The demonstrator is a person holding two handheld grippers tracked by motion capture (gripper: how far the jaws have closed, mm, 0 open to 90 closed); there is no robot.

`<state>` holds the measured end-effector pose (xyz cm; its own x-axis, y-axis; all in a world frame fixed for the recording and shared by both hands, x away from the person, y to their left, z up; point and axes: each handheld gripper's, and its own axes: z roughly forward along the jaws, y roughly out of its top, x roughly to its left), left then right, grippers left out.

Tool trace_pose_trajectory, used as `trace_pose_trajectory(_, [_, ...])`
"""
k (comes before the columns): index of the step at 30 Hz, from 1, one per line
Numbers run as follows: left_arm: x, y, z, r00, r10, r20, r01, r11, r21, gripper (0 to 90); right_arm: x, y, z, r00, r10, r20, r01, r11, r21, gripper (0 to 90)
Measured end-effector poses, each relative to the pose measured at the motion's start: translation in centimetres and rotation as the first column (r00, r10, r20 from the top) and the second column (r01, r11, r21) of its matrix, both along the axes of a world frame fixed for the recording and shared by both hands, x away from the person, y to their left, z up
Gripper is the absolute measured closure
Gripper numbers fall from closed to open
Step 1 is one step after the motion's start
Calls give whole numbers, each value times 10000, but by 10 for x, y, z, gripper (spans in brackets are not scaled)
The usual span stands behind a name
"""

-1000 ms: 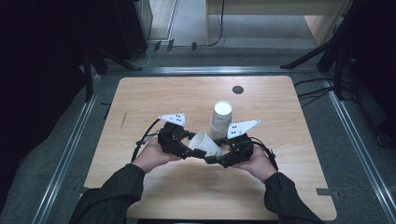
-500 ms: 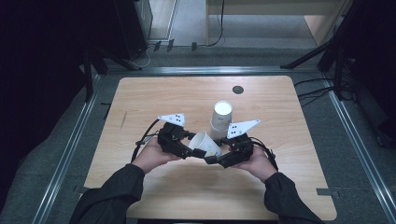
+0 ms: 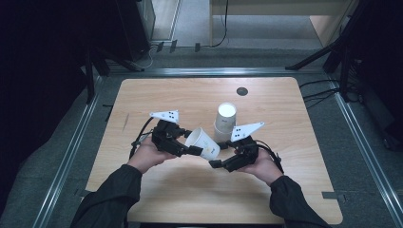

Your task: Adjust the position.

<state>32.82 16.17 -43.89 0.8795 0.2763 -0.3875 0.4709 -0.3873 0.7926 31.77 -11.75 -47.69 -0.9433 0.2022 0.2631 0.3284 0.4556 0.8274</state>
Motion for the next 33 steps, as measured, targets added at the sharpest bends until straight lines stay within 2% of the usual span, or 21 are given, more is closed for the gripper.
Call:
trace_pose_trajectory(2, [0, 6, 2, 9999, 88, -69, -87, 9999, 101, 233, 0, 0, 0, 10000, 5, 4, -5, 10000, -29, 286])
trace_pose_trajectory(5, [1, 15, 4, 9995, 281, -173, -277, 9994, 205, 234, -1, -1, 0, 9999, 48, 89, -45, 9994, -330, 288])
trace_pose_trajectory(6, [2, 17, 4, 9990, 352, -264, -344, 9989, 318, 234, -1, -1, -1, 10000, 27, 90, -23, 9992, -400, 288])
trace_pose_trajectory(9, [4, 22, 5, 9977, 643, -191, -627, 9950, 773, 235, -1, -3, -2, 10000, -18, 9, 19, 9984, -557, 290])
trace_pose_trajectory(14, [10, 32, 5, 9931, 1174, -66, -1156, 9849, 1293, 237, -3, -6, -1, 9997, -244, -22, 242, 9975, -661, 299])
trace_pose_trajectory(17, [14, 41, 6, 9908, 1347, -153, -1307, 9791, 1557, 237, -4, -9, 0, 9993, -365, -25, 362, 9962, -791, 302])
trace_pose_trajectory(20, [16, 50, 5, 9880, 1541, -139, -1479, 9671, 2070, 237, -3, -14, 0, 9994, -330, -51, 326, 9967, -748, 300])
trace_pose_trajectory(21, [16, 54, 4, 9871, 1597, -107, -1529, 9607, 2315, 237, -4, -16, 1, 9994, -311, -138, 301, 9971, -694, 300])
trace_pose_trajectory(24, [17, 60, 3, 9867, 1620, -113, -1531, 9512, 2679, 237, -4, -20, 2, 9991, -390, -137, 381, 9973, -631, 300])
trace_pose_trajectory(33, [18, 73, 6, 9847, 1735, -147, -1605, 9371, 3101, 237, -5, -24, 1, 9982, -592, -57, 586, 9953, -775, 312])
